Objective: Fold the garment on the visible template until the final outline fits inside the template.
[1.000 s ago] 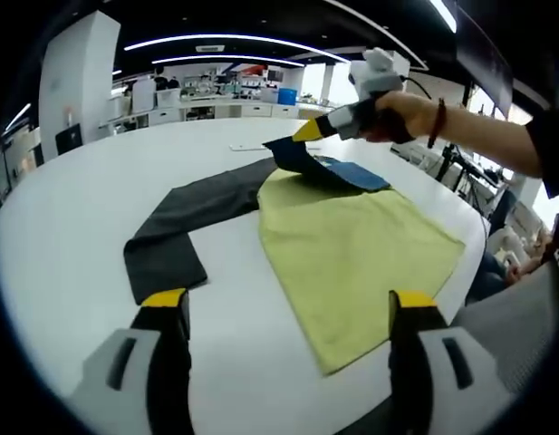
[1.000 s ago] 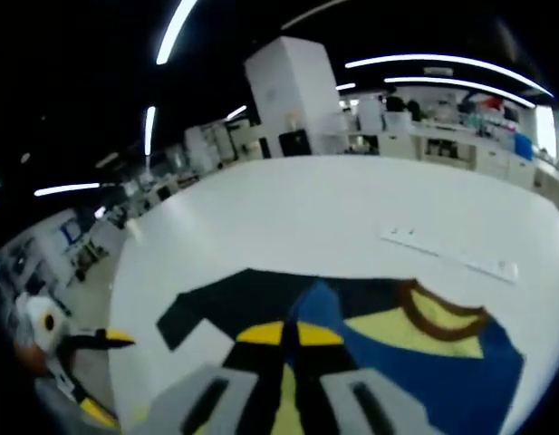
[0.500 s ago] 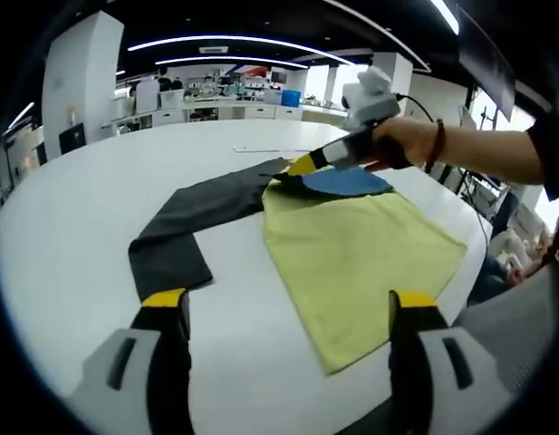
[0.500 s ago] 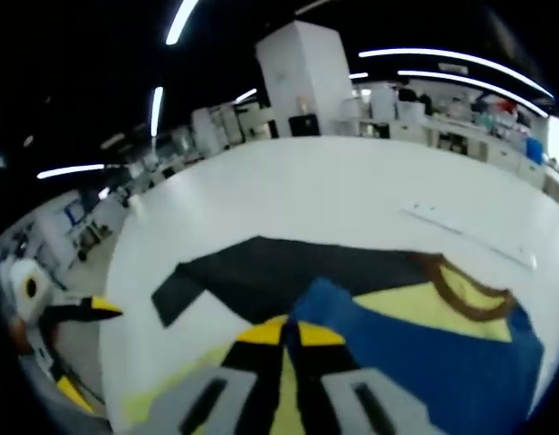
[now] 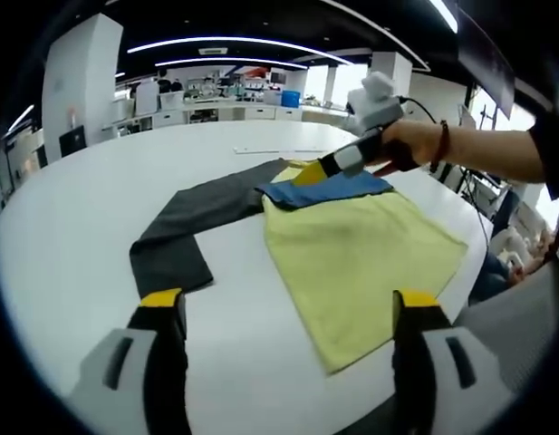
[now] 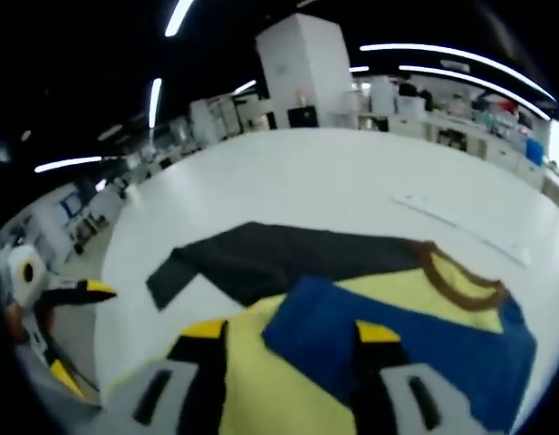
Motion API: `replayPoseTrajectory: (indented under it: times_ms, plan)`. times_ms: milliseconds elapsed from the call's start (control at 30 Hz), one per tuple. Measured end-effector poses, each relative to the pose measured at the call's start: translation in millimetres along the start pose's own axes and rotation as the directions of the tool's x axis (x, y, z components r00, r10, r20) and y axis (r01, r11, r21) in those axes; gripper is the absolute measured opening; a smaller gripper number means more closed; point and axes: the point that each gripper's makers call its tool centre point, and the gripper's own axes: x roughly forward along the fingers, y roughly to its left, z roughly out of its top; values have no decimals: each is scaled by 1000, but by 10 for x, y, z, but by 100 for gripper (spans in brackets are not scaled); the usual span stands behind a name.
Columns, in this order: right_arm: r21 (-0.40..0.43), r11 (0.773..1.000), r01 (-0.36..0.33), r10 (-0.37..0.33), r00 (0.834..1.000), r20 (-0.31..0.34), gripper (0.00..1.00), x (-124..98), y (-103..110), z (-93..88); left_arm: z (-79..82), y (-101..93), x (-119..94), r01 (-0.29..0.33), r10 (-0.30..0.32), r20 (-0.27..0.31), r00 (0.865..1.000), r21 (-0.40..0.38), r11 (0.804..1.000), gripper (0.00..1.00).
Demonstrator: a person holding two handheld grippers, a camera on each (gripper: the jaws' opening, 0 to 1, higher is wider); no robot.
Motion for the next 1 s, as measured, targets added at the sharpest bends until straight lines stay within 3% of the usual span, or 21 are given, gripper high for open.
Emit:
replayPoseTrajectory:
  times_ms: [233,433,733,1000]
  plan:
    - [-24,999,34,-34,999,7,82,-160,-112,-97,-11,73,3,-18,18,2,1000,-1,1000,96]
    - [-60,996,71,-70,998,5,94,-296,-303,-146,-16,75,3,-19,19,1,1000,2,1000,97]
    - [-77,988,131,-130,991,14,99,-672,-589,-273,-44,93,-1,-32,32,-13,999,5,999,99]
    - [-30,984,176,-176,984,21,99,-937,-836,-427,-63,105,1,-41,42,-29,999,19,999,99]
